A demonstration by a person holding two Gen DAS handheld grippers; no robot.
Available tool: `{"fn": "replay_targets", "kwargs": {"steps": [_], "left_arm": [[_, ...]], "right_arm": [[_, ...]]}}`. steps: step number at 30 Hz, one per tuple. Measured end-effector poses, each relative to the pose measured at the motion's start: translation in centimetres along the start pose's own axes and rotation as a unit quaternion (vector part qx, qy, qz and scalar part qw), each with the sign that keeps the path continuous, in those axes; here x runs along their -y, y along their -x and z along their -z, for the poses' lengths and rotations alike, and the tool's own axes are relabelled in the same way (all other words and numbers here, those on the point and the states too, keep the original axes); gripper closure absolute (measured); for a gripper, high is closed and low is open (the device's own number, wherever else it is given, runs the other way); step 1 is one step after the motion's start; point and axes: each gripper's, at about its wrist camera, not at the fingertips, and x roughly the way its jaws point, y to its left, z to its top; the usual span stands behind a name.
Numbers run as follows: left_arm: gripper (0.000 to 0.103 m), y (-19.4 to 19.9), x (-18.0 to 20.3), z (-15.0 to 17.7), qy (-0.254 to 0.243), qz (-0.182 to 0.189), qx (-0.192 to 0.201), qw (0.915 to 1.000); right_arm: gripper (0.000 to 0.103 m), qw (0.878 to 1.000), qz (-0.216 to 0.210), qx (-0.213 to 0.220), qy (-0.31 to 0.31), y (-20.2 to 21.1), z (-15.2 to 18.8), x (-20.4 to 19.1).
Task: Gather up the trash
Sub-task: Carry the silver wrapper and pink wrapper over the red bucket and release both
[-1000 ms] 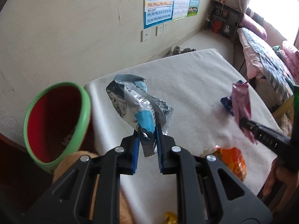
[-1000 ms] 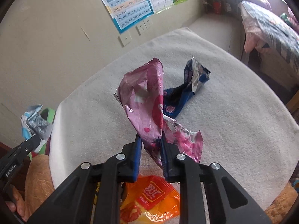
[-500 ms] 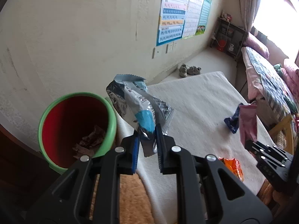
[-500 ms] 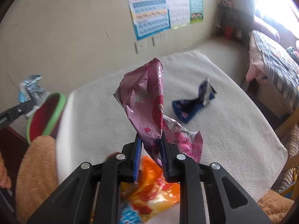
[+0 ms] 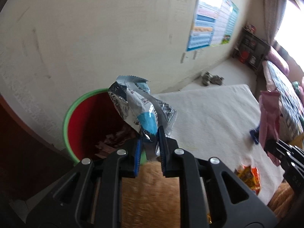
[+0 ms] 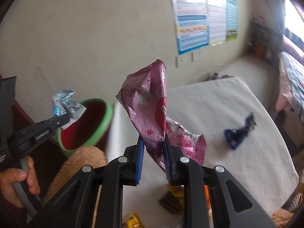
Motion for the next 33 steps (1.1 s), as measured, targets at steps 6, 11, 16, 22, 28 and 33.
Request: {"fn": "replay_targets", "kwargs": {"steps": [6,11,16,22,28,33], "left_arm": [[0.088,-0.6,-3.7,-0.6,0.029,-0.022,0.003,0.9993],[0.088,-1.2,-6.5,-0.4,0.048,-0.039,-0.004,0.9981],[0.088,-1.9,-8.5,0.0,0.060,-0.050,-0.015,0.9969],[0.088,-3.3,-10.1,0.2,0.063,-0.055,-0.029,0.9961],[0.088,-4.5,-11.0,0.5,0.065,-0.055,-0.037,0.9957],[0.088,-5.1,-11.3,0.3,0.067,-0.055,-0.037,0.9955]], "right_arm": [[0.083,0.999,-0.024,-0.008,0.035,-1.4,-1.6,-4.3],[0.083,0.997,-0.041,-0.025,0.058,-3.5,-2.2,-7.4],[0.082,0.994,-0.060,-0.049,0.072,-6.2,-2.9,-10.2],[0.082,0.991,-0.077,-0.075,0.083,-9.0,-3.5,-12.7],[0.082,0.988,-0.086,-0.086,0.092,-10.4,-3.9,-14.3],[0.082,0.988,-0.094,-0.091,0.082,-11.5,-4.7,-14.2]]}}
